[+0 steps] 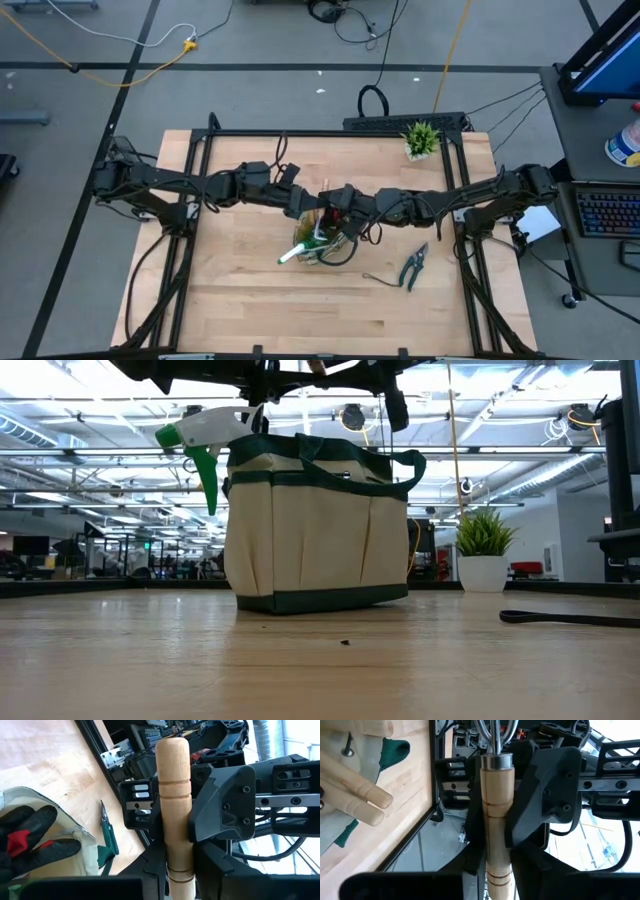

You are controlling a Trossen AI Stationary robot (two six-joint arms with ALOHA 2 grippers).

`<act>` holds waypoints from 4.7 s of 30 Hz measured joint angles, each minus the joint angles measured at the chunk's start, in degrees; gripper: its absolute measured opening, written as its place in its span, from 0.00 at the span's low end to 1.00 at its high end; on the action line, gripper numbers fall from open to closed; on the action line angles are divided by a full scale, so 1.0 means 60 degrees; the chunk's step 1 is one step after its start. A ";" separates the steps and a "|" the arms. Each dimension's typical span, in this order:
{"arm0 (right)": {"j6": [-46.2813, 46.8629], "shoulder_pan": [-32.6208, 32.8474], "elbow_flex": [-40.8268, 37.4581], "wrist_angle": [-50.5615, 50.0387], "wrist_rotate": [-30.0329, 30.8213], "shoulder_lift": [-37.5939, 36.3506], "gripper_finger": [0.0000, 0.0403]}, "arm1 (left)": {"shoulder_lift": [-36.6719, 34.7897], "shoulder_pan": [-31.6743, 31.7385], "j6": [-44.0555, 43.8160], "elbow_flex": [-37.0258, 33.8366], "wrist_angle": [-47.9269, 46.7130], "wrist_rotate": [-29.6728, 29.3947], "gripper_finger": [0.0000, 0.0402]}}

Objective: Pick & Place Garden tools in Gardening bag
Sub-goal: Put the hand rake into the gardening bag

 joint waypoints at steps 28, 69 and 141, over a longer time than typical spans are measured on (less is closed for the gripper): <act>0.2102 -0.0930 0.0000 0.0500 0.1776 0.0011 0.34 | 0.0011 -0.0834 0.0546 0.0007 0.0027 0.0387 0.18; 1.6763 -0.2979 0.0007 -0.2463 -0.6213 -0.1107 0.07 | 0.0004 -0.0877 0.5842 0.0000 -0.1032 -0.2609 0.18; 1.9751 -0.2885 0.0004 -0.0015 -0.6846 -0.0021 0.14 | -0.1292 -0.1122 0.6691 0.0007 -0.3296 -0.2669 0.43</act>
